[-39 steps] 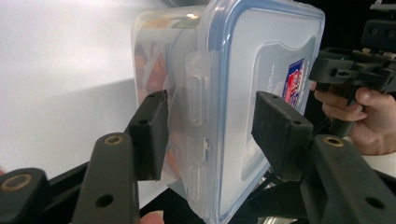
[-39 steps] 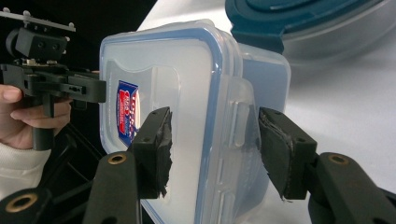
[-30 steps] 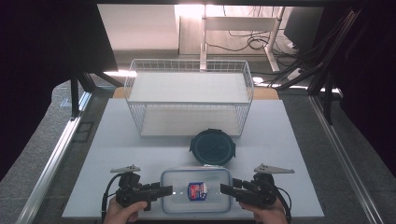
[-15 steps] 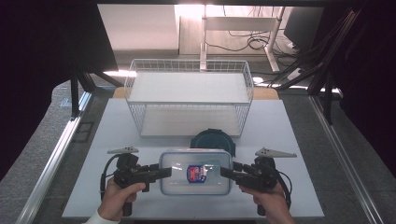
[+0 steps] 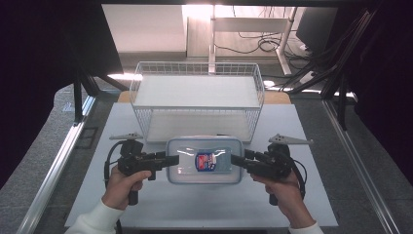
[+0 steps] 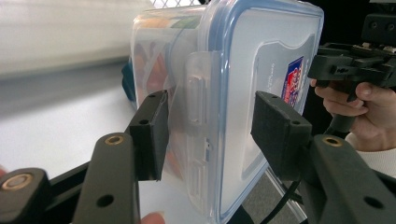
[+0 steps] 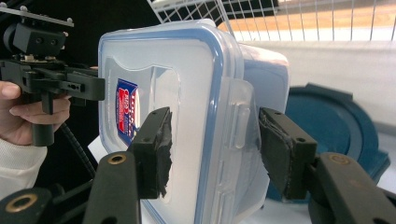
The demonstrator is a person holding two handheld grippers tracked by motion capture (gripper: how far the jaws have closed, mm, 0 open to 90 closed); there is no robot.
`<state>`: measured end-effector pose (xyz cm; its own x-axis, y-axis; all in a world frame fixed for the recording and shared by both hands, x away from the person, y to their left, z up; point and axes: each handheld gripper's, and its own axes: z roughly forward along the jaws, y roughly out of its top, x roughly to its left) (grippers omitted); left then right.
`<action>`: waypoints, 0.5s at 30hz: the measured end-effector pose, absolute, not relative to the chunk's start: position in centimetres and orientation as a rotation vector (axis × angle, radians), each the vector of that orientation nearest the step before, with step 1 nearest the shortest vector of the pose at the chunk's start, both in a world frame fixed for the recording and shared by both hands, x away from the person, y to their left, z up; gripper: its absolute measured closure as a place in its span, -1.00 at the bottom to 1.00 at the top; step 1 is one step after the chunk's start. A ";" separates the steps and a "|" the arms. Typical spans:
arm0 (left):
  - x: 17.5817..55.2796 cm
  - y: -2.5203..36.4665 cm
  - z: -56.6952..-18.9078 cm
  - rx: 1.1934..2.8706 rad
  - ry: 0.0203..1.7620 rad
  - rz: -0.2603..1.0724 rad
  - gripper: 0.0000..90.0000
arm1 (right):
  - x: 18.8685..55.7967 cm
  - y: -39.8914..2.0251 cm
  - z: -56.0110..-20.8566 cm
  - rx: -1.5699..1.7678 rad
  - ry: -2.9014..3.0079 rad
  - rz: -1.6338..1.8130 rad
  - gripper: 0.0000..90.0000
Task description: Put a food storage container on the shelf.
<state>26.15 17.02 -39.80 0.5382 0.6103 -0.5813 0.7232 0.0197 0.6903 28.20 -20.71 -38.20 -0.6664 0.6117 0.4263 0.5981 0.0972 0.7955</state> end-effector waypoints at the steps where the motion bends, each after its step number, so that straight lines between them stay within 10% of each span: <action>1: 26.3 17.1 -39.6 1.666 1.137 -0.122 0.06 | 28.3 -20.7 -38.0 1.274 2.316 1.671 0.02; 15: 29.2 17.5 -36.0 1.656 1.098 -0.079 0.06 | 31.1 -20.2 -34.3 1.207 2.282 1.688 0.02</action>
